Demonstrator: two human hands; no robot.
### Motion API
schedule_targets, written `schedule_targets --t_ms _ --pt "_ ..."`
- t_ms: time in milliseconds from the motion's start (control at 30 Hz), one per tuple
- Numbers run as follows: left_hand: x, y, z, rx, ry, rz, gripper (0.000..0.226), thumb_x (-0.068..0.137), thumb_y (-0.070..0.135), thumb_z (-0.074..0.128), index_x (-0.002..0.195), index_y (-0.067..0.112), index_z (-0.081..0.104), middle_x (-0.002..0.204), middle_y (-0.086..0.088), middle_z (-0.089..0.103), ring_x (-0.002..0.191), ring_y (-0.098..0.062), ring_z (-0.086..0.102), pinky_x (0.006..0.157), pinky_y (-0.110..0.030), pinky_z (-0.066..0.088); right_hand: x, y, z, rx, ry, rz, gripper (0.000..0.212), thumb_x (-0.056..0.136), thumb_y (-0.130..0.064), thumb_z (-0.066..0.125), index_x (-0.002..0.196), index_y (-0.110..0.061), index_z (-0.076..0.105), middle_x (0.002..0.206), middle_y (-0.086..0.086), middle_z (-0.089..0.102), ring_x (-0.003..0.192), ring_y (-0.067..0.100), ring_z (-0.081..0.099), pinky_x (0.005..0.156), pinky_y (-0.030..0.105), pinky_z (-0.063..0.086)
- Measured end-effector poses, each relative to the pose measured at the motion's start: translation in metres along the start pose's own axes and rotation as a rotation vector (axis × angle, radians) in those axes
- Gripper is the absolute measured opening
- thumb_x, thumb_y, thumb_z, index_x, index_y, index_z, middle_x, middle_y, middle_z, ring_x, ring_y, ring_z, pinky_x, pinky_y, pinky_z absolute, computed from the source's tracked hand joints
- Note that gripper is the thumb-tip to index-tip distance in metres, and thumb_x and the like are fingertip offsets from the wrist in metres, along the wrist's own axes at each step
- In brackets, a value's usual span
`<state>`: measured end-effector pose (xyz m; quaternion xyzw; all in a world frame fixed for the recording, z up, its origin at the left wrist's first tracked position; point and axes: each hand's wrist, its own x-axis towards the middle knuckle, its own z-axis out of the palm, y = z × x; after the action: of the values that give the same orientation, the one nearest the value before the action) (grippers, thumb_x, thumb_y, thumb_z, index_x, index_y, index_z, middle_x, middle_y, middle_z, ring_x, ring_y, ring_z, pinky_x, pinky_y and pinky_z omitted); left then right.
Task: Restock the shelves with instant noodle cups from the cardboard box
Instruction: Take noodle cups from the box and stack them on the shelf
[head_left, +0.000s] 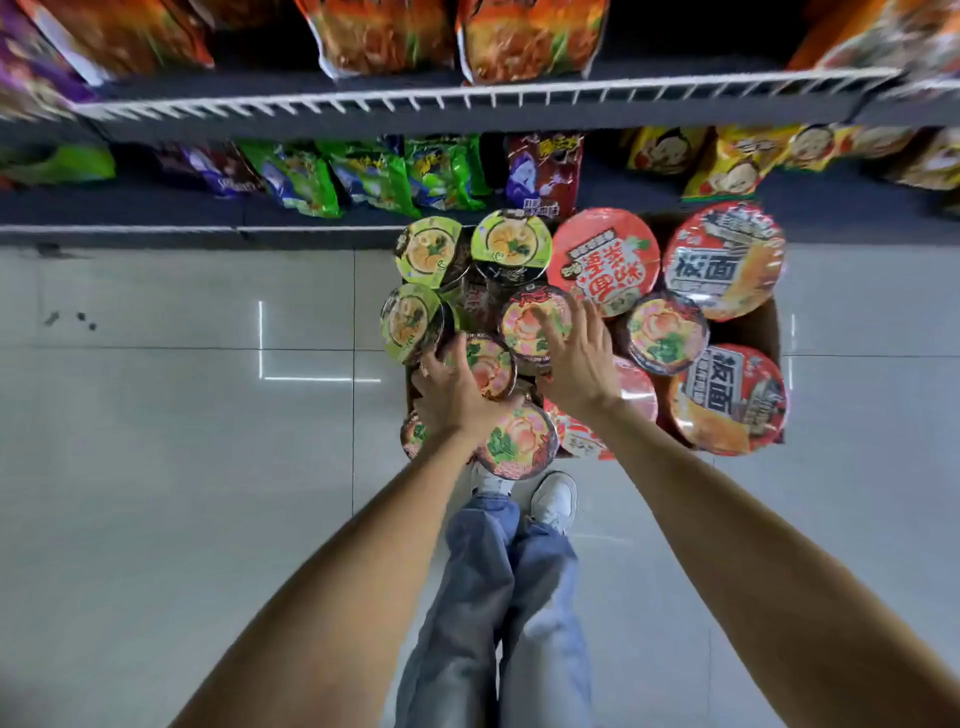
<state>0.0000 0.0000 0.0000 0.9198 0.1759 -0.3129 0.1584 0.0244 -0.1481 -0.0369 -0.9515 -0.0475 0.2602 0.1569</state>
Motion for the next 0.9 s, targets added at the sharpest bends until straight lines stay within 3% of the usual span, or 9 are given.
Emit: schedule_targets --t_ms 67,167,300,433,700,900 --pt "0.01 -0.002 0.016 0.023 0.023 -0.025 0.108 0.065 0.066 0.069 0.148 0.028 0.012 0.151 -0.017 0.008 0.134 -0.037 0.022 0.098 -0.043 0.038 0.019 0.0 0.011 -0.035 -0.046 0.038 0.1 0.082 -0.039 0.068 0.151 -0.032 -0.003 0.156 0.022 -0.014 0.144 0.041 -0.011 0.116 0.053 0.0" --pt "0.019 -0.01 0.042 0.017 0.098 -0.025 0.111 0.063 0.067 0.07 0.148 0.028 0.011 0.152 -0.015 0.002 0.136 -0.035 0.018 0.103 -0.047 0.038 0.039 0.004 0.023 0.002 -0.124 0.067 0.114 0.076 -0.043 0.074 0.149 -0.036 -0.013 0.154 0.019 -0.024 0.143 0.04 -0.015 0.117 0.056 0.006" --pt "0.029 -0.014 0.06 -0.093 0.16 -0.032 0.114 0.061 0.061 0.074 0.149 0.028 0.01 0.154 -0.009 -0.006 0.139 -0.034 0.013 0.102 -0.049 0.04 0.048 0.01 0.022 0.041 -0.042 0.026 0.112 0.072 -0.046 0.076 0.151 -0.034 -0.004 0.155 0.02 -0.002 0.14 0.042 0.008 0.111 0.053 0.028" --pt "0.03 -0.012 0.064 -0.174 0.18 -0.004 0.112 0.061 0.056 0.076 0.148 0.025 0.013 0.154 -0.005 -0.01 0.139 -0.034 0.015 0.09 -0.047 0.051 0.026 0.009 0.01 0.073 0.081 0.061 0.117 0.064 -0.052 0.079 0.152 -0.028 0.005 0.15 0.022 0.014 0.131 0.04 0.025 0.104 0.053 0.036" --pt "0.035 0.005 0.067 -0.222 0.214 -0.123 0.116 0.061 0.061 0.075 0.149 0.018 0.014 0.156 -0.013 -0.005 0.141 -0.035 0.011 0.103 -0.049 0.037 -0.042 0.025 -0.017 0.233 0.381 0.108 0.106 0.063 -0.04 0.08 0.149 -0.022 0.021 0.143 0.024 0.024 0.127 0.043 0.026 0.096 0.059 0.039" --pt "0.03 0.018 0.068 -0.31 0.322 -0.138 0.112 0.06 0.054 0.08 0.148 0.013 0.022 0.155 -0.015 0.002 0.135 -0.037 0.022 0.1 -0.051 0.039 -0.061 0.041 -0.003 0.16 0.356 0.086 0.097 0.064 -0.04 0.079 0.146 -0.014 0.033 0.142 0.026 0.03 0.119 0.039 0.033 0.092 0.052 0.039"
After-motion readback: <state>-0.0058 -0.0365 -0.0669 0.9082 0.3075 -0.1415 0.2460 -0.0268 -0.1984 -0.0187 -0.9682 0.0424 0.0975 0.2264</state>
